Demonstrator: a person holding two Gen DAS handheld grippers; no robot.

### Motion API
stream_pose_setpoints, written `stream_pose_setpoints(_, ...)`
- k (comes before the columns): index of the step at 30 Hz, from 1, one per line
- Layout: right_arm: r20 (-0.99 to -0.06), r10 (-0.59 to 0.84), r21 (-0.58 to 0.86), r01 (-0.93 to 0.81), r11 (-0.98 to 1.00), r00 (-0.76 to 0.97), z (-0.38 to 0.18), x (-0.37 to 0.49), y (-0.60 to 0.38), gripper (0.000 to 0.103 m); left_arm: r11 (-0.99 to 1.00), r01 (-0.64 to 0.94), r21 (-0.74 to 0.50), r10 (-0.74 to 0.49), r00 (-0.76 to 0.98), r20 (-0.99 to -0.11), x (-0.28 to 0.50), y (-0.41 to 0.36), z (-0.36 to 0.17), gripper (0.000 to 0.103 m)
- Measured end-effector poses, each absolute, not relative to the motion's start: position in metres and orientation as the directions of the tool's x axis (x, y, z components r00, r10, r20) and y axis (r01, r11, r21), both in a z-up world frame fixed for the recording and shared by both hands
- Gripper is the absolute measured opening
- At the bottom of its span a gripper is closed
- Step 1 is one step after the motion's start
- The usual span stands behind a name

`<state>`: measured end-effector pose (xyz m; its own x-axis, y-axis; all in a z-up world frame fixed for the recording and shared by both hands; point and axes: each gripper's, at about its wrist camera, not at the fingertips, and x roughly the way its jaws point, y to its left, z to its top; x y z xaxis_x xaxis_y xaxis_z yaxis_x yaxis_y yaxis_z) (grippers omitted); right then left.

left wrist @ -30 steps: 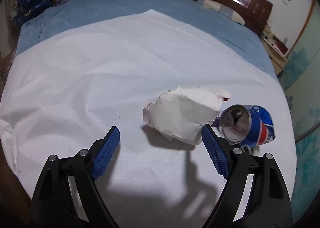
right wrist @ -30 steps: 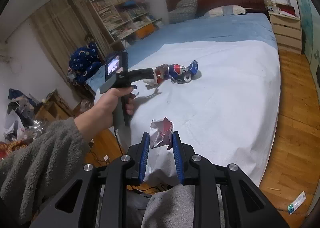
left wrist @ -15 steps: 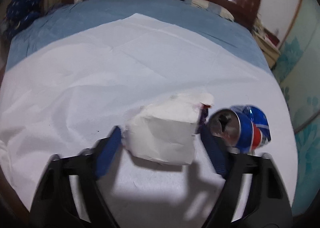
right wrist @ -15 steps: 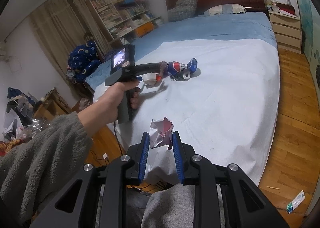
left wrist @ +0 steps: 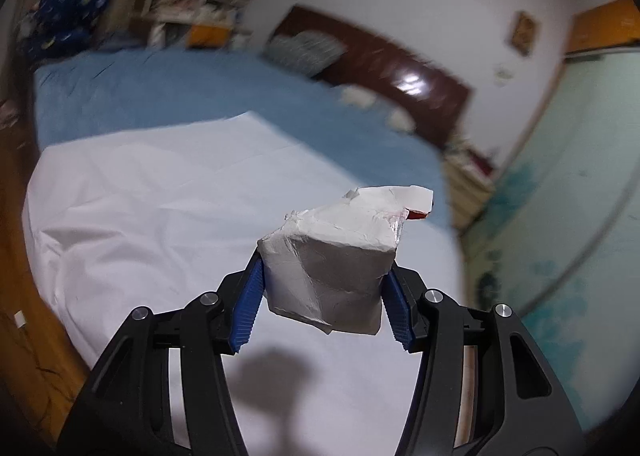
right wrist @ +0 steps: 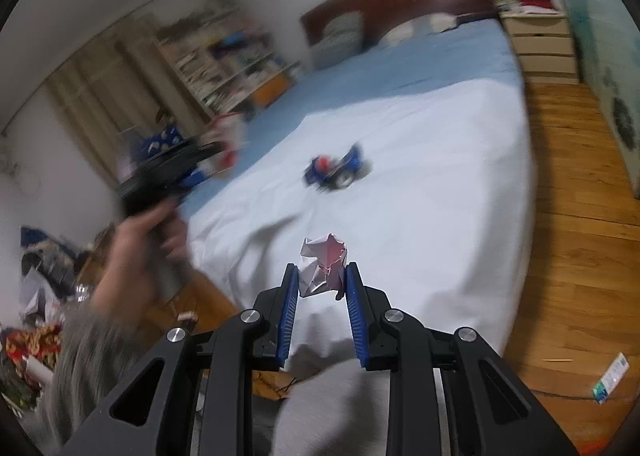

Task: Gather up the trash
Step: 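Carry the paper bag and wrapper to the red basket, open both tools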

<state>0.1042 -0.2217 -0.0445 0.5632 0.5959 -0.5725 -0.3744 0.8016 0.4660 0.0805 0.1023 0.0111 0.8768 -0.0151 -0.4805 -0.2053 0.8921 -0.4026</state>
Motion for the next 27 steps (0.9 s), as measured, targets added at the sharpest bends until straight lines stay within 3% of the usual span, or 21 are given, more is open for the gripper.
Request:
stream_pose_setpoints(6,-0.614,0.365,0.345,-0.179,0.922,0.699,-0.021,0.064,-0.378,0.026,0.917,0.104,-0.385,-0.297,0.823,-0.485,0.034,-0.072,0.029,0.055)
stream_pose_setpoints(10,-0.717,0.149,0.240,0.039,0.970,0.681,-0.039,0.019,-0.490,0.027,0.857,0.348,-0.380,-0.513,0.647,-0.564,0.031,-0.206,0.019,0.055)
stream_pose_setpoints(12,-0.789,0.059,0.195,0.158,0.968,0.611,-0.067,-0.015,-0.540,0.027,0.807,0.493,-0.325,-0.570,0.507,-0.647,0.026,-0.290,0.000,0.055)
stream_pose_setpoints(15,-0.883,0.025,0.186,0.301,0.935,0.468,-0.123,-0.067,-0.585,0.027,0.717,0.648,-0.257,-0.551,0.300,-0.779,0.009,-0.384,-0.044,0.055)
stream_pose_setpoints(18,-0.935,0.037,0.199,0.436,0.878,0.351,-0.179,-0.117,-0.609,0.027,0.667,0.708,-0.231,-0.464,0.152,-0.873,0.001,-0.444,-0.083,0.055)
stream_pose_setpoints(23,-0.963,0.115,0.237,0.557,0.796,0.244,-0.241,-0.166,-0.609,0.026,0.557,0.803,-0.213,-0.343,-0.012,-0.939,-0.025,-0.505,-0.127,0.055)
stream_pose_setpoints(27,-0.963,0.156,0.259,0.583,0.770,0.221,-0.259,-0.173,-0.597,0.035,0.525,0.825,-0.208,-0.257,-0.080,-0.963,-0.027,-0.515,-0.150,0.059)
